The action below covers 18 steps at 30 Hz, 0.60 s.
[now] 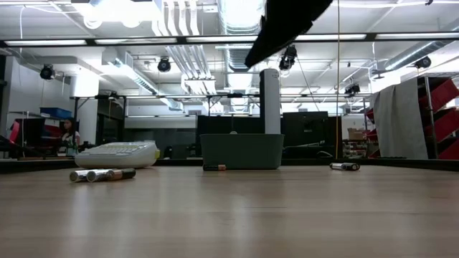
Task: Sort batteries
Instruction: Put the brown battery into the green bin
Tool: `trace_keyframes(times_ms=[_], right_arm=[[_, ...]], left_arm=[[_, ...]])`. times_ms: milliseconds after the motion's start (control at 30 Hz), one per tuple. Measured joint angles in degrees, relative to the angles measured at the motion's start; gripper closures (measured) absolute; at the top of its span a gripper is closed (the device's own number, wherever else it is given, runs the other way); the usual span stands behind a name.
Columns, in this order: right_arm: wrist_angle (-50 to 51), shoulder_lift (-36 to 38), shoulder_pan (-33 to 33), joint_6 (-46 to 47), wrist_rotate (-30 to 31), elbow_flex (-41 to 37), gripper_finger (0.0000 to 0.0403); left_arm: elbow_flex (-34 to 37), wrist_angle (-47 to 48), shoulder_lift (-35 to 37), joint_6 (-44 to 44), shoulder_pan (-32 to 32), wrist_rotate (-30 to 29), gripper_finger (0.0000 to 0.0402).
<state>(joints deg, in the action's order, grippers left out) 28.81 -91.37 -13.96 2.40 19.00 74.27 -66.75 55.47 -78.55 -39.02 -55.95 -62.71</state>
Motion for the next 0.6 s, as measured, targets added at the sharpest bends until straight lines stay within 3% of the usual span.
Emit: trace_keyframes(times_ms=[267, 467, 600], right_arm=[[0.87, 0.0, 0.39, 1.05, 0.15, -0.62, 0.0279], [-0.56, 0.02, 4.48, -2.46, 0.57, -0.62, 0.0272], [-2.0, 0.02, 8.58, -7.77, 0.49, -0.62, 0.0268]], left_arm=[[9.88, -5.92, 4.05, 2.59, 8.04, 4.97, 0.0247], [15.81, -16.8, 10.63, 17.19, 12.54, 7.69, 0.0247], [20.01, -25.26, 17.8, 29.27, 17.36, 14.09, 0.0247]])
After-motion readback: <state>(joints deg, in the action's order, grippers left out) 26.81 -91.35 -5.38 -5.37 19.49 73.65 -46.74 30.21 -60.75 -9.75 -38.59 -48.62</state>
